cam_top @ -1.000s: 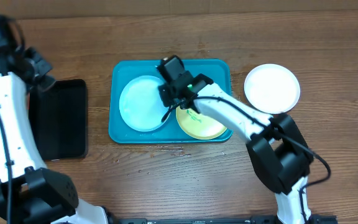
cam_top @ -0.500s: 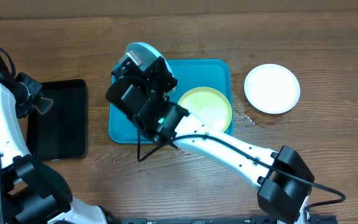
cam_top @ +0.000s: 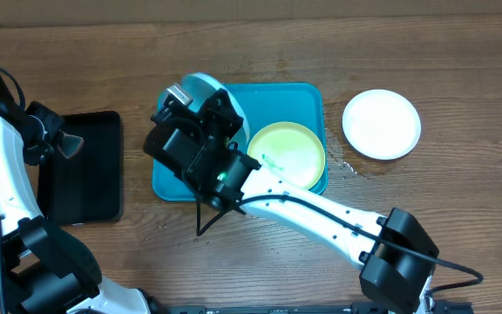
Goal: Clean dirty plates on tray and stack at the side
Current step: 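Lift the pale blue plate with the right gripper and stack it on white plate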
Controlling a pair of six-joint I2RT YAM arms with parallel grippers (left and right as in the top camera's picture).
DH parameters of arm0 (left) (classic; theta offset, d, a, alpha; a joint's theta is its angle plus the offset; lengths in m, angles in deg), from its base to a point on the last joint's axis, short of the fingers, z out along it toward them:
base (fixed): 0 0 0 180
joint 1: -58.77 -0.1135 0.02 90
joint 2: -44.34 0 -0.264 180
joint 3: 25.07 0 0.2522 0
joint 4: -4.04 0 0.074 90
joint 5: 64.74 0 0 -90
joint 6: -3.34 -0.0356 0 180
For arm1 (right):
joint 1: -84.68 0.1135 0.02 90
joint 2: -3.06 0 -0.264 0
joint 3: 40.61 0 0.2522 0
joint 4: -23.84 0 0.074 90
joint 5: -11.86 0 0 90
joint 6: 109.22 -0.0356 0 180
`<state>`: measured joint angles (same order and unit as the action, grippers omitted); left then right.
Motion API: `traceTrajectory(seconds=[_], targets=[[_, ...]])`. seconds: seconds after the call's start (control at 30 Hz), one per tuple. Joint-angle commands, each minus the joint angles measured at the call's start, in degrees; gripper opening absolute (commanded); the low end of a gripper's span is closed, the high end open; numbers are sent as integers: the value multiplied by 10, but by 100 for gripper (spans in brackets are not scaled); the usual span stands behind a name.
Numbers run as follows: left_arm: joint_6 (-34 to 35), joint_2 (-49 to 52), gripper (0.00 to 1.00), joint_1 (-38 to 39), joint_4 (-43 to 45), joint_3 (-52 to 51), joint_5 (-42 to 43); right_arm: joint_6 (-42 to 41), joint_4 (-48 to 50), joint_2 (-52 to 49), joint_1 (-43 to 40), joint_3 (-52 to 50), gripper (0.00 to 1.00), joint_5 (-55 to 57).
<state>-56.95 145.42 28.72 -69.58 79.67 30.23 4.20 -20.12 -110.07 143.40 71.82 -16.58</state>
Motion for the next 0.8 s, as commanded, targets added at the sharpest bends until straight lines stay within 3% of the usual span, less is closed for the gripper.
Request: traceTrajectory(seconds=[0.0, 0.03, 0.13, 0.2, 0.27, 0.37, 0.47, 0.77], targets=[[7, 1, 4, 1, -1, -4, 11, -138, -11, 16, -31, 9, 4, -42], [7, 1, 4, 1, -2, -4, 11, -211, -42, 16, -54, 9, 4, -78], [7, 1, 4, 1, -2, -4, 11, -282, -84, 16, -101, 9, 4, -210], [7, 1, 4, 1, -2, -4, 13, -303, -104, 16, -143, 9, 4, -341], [7, 1, 4, 1, -1, -4, 23, -310, -132, 16, -220, 9, 4, -544], [7, 1, 4, 2, -1, -4, 24, -309, -156, 16, -292, 9, 4, -666], [7, 1, 4, 2, -1, -4, 24, -309, -197, 16, -357, 9, 4, -705], [7, 1, 4, 8, 5, -4, 23, -307, -336, 16, -573, 7, 4, -676]])
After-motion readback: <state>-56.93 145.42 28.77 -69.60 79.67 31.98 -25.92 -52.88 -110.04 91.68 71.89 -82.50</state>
